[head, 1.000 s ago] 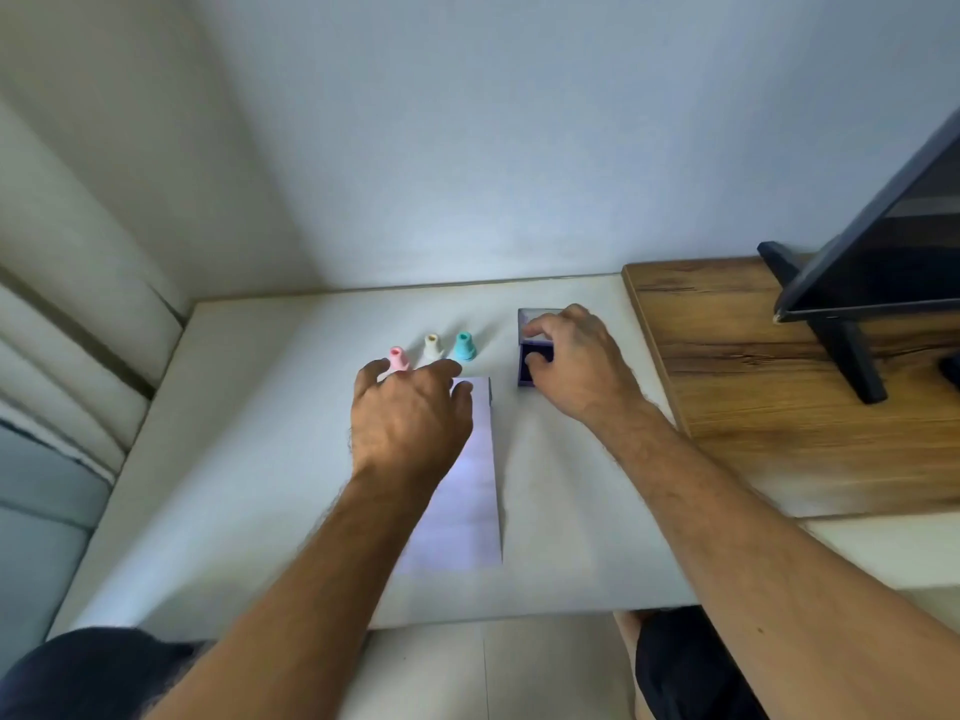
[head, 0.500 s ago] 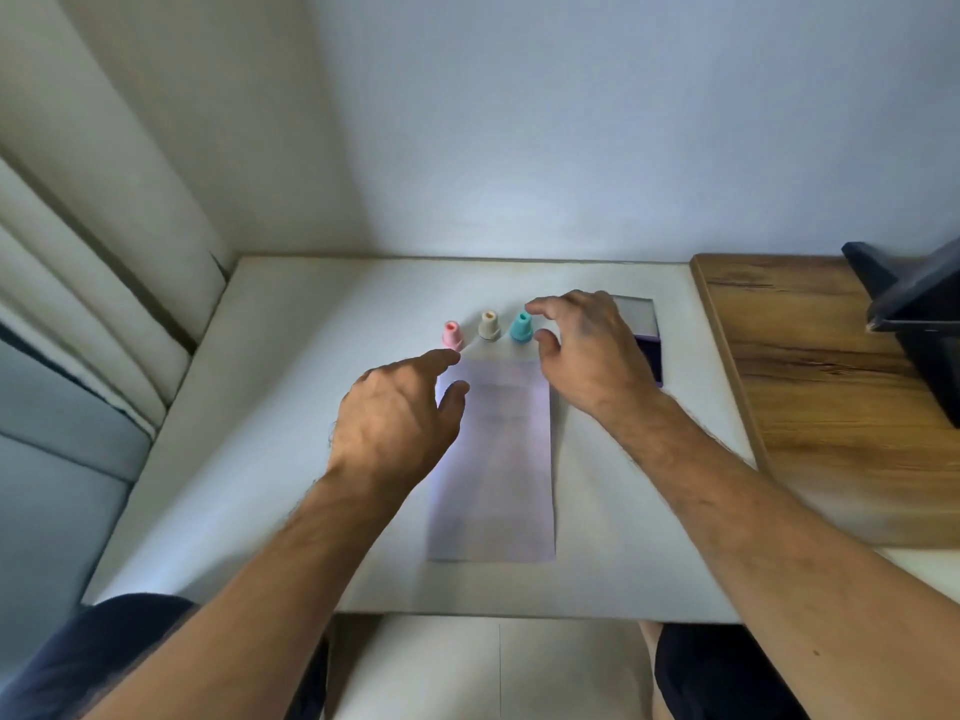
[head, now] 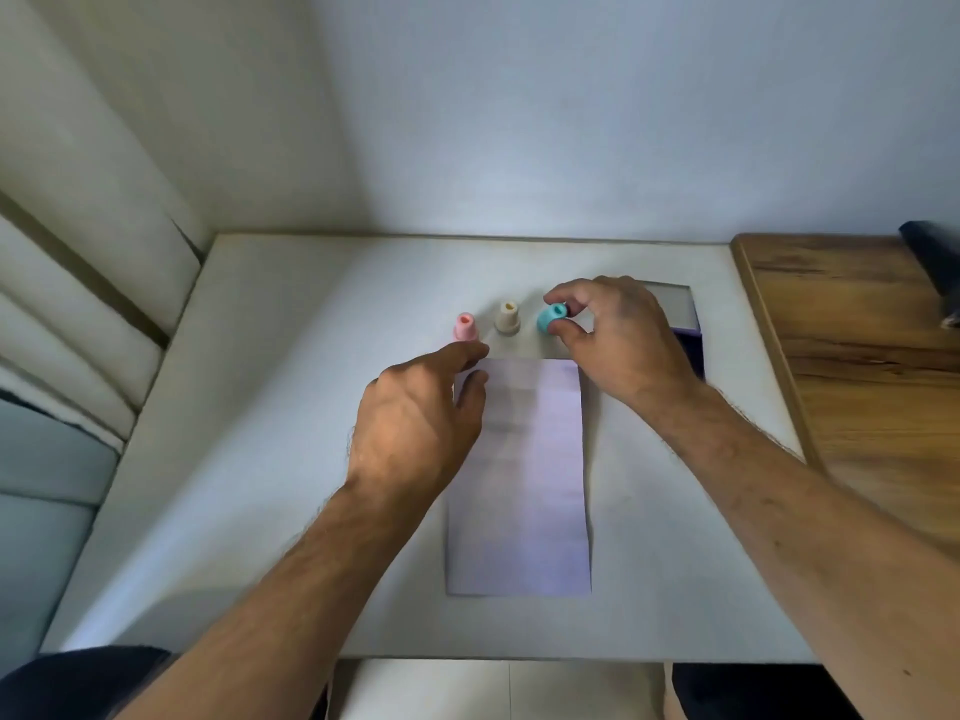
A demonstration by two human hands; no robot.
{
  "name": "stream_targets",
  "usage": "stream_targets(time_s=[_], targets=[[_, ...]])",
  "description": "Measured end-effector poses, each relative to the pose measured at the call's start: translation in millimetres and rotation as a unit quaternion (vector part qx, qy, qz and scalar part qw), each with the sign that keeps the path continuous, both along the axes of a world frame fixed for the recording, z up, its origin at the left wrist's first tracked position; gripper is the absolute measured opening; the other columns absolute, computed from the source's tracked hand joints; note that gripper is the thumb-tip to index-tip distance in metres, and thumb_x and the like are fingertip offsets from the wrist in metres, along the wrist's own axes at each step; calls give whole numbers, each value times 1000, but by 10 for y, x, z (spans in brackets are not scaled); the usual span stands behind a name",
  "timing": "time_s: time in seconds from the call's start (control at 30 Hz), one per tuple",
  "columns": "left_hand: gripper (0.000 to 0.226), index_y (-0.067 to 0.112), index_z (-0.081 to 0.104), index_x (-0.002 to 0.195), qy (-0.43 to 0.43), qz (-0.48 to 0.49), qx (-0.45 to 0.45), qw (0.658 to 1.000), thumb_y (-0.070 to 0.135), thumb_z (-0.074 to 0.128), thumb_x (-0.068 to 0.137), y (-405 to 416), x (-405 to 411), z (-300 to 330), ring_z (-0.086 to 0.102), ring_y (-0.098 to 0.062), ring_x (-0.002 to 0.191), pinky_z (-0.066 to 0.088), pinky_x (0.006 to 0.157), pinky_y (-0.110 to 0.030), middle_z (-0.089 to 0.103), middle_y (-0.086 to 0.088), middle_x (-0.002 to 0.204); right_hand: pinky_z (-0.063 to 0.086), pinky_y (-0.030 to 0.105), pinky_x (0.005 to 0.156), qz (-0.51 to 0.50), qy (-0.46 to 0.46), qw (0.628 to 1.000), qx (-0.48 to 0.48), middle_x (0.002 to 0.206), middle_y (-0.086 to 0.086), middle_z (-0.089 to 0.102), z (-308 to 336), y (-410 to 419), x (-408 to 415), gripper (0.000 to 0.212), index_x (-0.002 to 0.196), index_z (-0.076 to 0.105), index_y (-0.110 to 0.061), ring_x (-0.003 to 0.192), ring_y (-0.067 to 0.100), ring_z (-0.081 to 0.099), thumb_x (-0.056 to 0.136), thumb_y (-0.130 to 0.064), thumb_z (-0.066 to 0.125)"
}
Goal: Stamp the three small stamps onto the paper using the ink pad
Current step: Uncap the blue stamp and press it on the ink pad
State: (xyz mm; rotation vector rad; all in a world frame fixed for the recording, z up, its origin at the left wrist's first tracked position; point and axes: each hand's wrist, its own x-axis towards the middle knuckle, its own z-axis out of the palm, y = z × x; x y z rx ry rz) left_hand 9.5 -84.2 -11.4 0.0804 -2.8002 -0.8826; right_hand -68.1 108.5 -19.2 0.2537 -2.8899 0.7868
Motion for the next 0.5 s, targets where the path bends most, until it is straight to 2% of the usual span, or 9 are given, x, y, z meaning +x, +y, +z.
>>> stream_targets(time_s=[0.07,0.13,0.2,0.3,0.37,0.43,0.5], targets=[[27,35,67,115,-6,3,32,999,34,64,88,-21,-35,35,70,-15,80,57,77,-27,74,18,105,44,25,79,-12,10,998,-55,93,-5,70,114,-30,65,23,110,71,-24,87,11,56,86,-23,71],[35,34,64,121,-8,-12,71,997,34,69,87,-32,-63,79,68,-6,98,54,88,-26,70,20,113,42,18,70,-37,5,992,-117,90,-9,70,227,-97,174,23,107,72,-26,68,-4,52,84,-23,74],[48,33,59,127,-10,-37,120,992,30,75,82,-36,-68,138,65,-4,104,52,91,-24,68,17,115,42,12,66,-67,-32,980,-182,87,-14,70,322,-182,318,22,104,73,-28,66,-10,56,83,-23,76],[60,37,58,128,-45,-70,225,971,25,83,74,-37,-63,224,63,0,102,51,88,-18,66,19,116,51,14,69,-88,-101,946,-294,83,-14,73,442,-283,530,17,97,74,-27,76,-4,67,82,-21,77],[49,39,66,115,-55,-80,256,962,24,85,72,-53,-44,252,63,2,98,51,88,-17,68,24,106,49,14,63,-98,-131,922,-350,74,-18,73,512,-319,655,14,94,75,-28,69,-6,65,82,-21,77],[39,32,72,107,-77,-93,311,943,19,85,73,-71,-35,276,67,0,95,53,90,-21,73,18,98,47,14,57,-114,-158,902,-386,68,-20,72,562,-327,752,12,91,75,-30,60,-7,62,82,-21,76],[36,27,73,104,-93,-119,356,922,11,84,74,-103,-34,288,72,-6,91,56,89,-28,77,11,94,49,18,54,-131,-194,878,-418,68,-15,73,584,-339,810,11,88,76,-29,56,-1,60,83,-20,76]])
